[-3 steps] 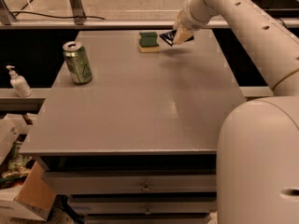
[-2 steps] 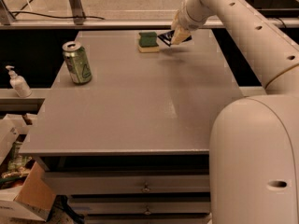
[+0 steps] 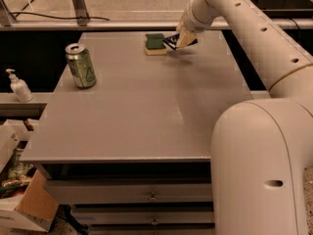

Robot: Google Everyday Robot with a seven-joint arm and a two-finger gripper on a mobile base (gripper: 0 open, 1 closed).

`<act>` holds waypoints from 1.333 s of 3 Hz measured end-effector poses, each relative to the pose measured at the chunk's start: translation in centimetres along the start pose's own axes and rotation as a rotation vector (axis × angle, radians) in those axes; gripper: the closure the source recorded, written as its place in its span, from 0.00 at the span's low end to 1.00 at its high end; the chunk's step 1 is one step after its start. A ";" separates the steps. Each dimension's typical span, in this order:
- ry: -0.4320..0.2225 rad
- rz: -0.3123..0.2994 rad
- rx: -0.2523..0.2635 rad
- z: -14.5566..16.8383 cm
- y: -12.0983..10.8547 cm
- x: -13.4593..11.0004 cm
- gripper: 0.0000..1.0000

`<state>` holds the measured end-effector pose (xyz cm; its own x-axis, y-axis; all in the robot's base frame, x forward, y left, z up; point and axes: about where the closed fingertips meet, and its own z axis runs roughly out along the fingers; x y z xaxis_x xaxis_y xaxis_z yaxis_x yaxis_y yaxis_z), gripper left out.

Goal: Move rxbar blueberry near sponge

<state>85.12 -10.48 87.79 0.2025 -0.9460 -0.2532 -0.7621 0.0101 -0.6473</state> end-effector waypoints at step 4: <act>-0.012 0.007 -0.024 0.7 0.4 -0.2 0.00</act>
Offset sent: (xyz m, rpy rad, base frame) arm 0.0033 -0.0035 0.0020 0.0117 0.0133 -0.0048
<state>85.18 -10.08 87.05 0.2037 -0.9421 -0.2663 -0.7780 0.0093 -0.6282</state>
